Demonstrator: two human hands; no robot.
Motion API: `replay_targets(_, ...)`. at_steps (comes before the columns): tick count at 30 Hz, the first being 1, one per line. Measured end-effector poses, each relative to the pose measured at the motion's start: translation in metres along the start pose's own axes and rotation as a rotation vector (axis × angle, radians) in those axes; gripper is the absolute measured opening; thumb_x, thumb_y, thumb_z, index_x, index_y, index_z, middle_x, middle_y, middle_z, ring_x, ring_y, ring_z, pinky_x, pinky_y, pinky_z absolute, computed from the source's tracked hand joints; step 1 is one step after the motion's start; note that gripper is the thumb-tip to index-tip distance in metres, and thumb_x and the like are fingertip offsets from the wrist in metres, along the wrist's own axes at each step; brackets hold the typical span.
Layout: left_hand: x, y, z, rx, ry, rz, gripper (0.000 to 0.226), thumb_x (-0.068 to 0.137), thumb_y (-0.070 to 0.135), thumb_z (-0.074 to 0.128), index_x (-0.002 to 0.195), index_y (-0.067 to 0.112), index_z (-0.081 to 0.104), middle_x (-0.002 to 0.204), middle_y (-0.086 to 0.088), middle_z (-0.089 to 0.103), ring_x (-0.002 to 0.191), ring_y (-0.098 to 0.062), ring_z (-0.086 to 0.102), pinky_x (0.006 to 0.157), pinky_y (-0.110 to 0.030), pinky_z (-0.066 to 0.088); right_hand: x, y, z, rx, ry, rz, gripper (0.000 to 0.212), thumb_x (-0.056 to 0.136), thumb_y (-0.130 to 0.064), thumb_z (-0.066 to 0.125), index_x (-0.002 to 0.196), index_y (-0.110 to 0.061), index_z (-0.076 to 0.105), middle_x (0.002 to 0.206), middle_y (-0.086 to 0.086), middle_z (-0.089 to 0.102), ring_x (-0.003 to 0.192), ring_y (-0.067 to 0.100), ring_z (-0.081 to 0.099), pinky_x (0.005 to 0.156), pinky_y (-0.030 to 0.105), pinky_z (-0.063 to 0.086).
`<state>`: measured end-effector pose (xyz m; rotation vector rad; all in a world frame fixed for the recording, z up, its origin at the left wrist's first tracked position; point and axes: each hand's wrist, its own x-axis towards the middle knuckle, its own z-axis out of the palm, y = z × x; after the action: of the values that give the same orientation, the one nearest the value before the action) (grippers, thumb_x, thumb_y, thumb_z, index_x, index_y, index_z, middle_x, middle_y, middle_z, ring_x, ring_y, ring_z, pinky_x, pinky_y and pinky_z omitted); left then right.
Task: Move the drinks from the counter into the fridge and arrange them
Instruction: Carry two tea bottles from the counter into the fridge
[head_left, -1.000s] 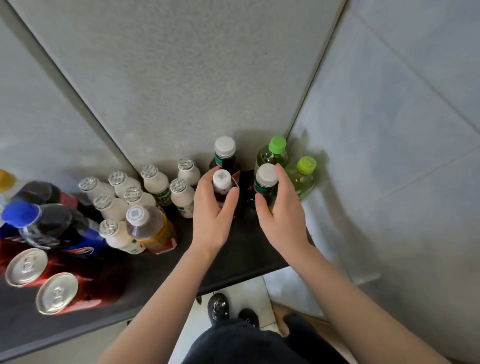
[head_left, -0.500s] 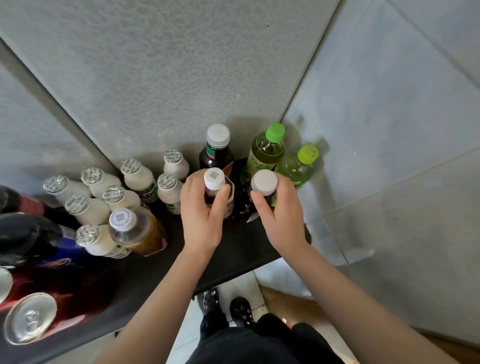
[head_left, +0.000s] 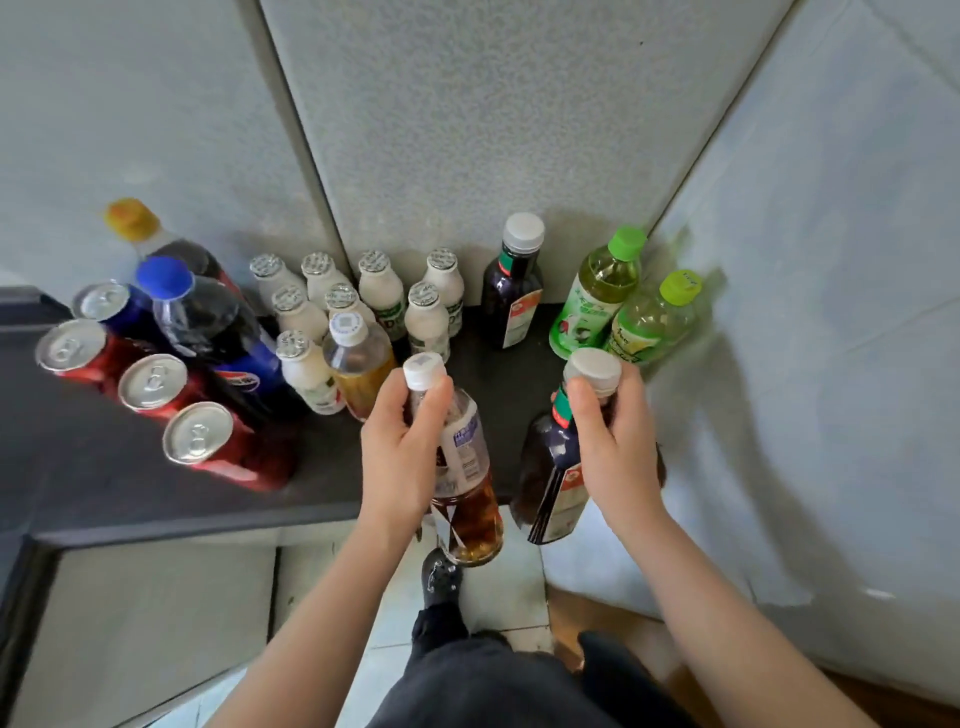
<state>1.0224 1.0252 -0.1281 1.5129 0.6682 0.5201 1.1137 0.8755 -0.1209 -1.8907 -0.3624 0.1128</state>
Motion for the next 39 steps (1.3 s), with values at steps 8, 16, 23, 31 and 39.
replay_targets(8, -0.105, -0.014, -0.050, -0.045, 0.289, -0.111, 0.026, 0.091, 0.041, 0.052, 0.088, 0.016, 0.060, 0.078, -0.003, 0.064, 0.072, -0.007, 0.063, 0.061, -0.018, 0.052, -0.058, 0.000, 0.025, 0.024, -0.485, -0.047, 0.022, 0.082, -0.057, 0.045, 0.097, -0.040, 0.047, 0.090, -0.025, 0.058, 0.091, -0.015, 0.054, 0.071, 0.001, 0.042)
replay_targets(16, -0.251, -0.060, -0.103, -0.083, 0.745, -0.291, 0.019, 0.094, 0.041, 0.052, 0.083, 0.032, 0.065, 0.078, 0.009, 0.069, 0.072, -0.005, 0.068, 0.059, -0.018, 0.053, -0.155, 0.002, 0.083, 0.080, -0.939, -0.112, 0.024, 0.082, -0.058, 0.048, 0.087, -0.035, 0.051, 0.082, -0.025, 0.061, 0.077, -0.007, 0.058, 0.065, 0.006, 0.044)
replay_targets(23, -0.380, -0.075, -0.131, -0.190, 1.139, -0.357, 0.018, 0.082, 0.052, 0.054, 0.080, 0.039, 0.064, 0.081, 0.007, 0.070, 0.073, -0.006, 0.068, 0.057, -0.015, 0.051, -0.269, -0.012, 0.125, 0.042, -1.268, -0.225, 0.024, 0.079, -0.062, 0.051, 0.088, -0.040, 0.051, 0.084, -0.030, 0.061, 0.077, -0.008, 0.058, 0.065, 0.005, 0.042)
replay_targets(31, -0.512, -0.090, -0.154, -0.326, 1.479, -0.295, 0.034, 0.075, 0.058, 0.054, 0.089, 0.029, 0.064, 0.084, 0.008, 0.070, 0.075, -0.004, 0.068, 0.058, -0.016, 0.052, -0.405, -0.042, 0.134, 0.059, -1.581, -0.307, 0.022, 0.084, -0.050, 0.057, 0.091, -0.029, 0.054, 0.078, -0.025, 0.063, 0.071, -0.008, 0.058, 0.063, 0.008, 0.043)
replay_targets(39, -0.708, -0.103, -0.193, -0.407, 1.807, -0.212, 0.027, 0.082, 0.048, 0.054, 0.089, 0.023, 0.062, 0.075, 0.016, 0.069, 0.069, 0.004, 0.065, 0.056, -0.011, 0.049, -0.609, -0.073, 0.117, 0.037, -1.759, -0.483, 0.032, 0.083, -0.054, 0.059, 0.087, -0.023, 0.052, 0.076, -0.006, 0.059, 0.065, -0.005, 0.054, 0.057, 0.011, 0.040)
